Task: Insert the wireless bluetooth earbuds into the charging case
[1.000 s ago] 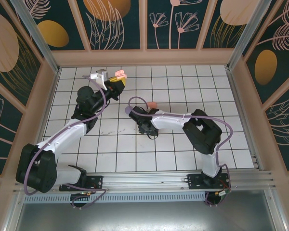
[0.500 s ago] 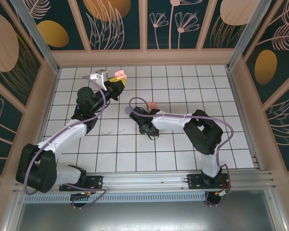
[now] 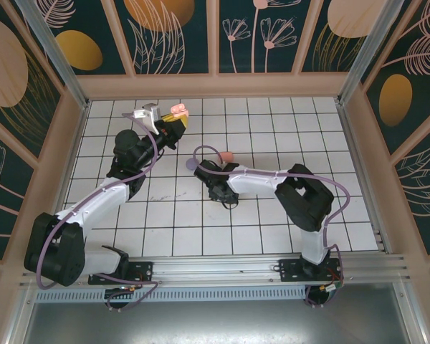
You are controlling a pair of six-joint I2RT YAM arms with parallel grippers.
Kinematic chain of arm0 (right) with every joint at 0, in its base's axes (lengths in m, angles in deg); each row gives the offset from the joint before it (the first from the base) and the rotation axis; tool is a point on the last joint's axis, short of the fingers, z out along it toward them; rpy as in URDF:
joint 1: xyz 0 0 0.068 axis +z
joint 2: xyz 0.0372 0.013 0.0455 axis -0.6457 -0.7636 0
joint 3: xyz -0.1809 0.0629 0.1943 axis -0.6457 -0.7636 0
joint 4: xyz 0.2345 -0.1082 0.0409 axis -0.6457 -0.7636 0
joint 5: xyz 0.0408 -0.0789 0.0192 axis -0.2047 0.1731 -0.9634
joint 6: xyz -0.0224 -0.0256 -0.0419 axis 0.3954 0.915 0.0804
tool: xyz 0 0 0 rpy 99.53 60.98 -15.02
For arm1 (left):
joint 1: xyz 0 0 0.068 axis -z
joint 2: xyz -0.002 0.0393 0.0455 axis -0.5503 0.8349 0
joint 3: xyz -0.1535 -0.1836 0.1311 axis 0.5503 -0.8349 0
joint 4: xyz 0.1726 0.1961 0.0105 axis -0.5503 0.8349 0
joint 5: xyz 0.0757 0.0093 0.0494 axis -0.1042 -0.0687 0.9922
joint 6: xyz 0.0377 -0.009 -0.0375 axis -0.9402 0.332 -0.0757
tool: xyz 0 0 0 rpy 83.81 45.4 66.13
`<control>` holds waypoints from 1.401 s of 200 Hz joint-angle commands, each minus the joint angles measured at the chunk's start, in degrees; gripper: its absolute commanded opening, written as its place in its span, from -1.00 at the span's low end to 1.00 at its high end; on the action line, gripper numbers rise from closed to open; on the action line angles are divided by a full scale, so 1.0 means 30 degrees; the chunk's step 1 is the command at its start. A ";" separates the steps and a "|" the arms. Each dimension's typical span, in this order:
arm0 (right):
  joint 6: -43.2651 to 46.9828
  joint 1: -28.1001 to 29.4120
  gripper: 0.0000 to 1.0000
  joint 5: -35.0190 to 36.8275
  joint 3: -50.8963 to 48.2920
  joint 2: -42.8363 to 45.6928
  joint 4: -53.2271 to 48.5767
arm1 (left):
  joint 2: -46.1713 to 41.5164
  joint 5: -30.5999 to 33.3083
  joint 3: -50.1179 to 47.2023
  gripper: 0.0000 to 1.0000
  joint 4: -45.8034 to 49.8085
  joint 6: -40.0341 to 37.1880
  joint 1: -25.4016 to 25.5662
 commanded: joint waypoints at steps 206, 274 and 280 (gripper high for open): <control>-0.1394 -0.0720 -0.26 -0.1211 0.1879 -0.1078 -0.1355 | 0.0160 -0.0493 -0.0005 -1.00 -0.1244 0.0211 -0.0075; -0.1341 -0.0838 -0.34 -0.1518 0.1814 -0.1493 -0.1091 | 0.0336 -0.0548 -0.0101 -1.00 -0.1574 0.0266 -0.0081; -0.1340 -0.0838 -0.36 -0.1520 0.1800 -0.1504 -0.1076 | 0.0364 -0.0575 -0.0122 -1.00 -0.1622 0.0295 -0.0072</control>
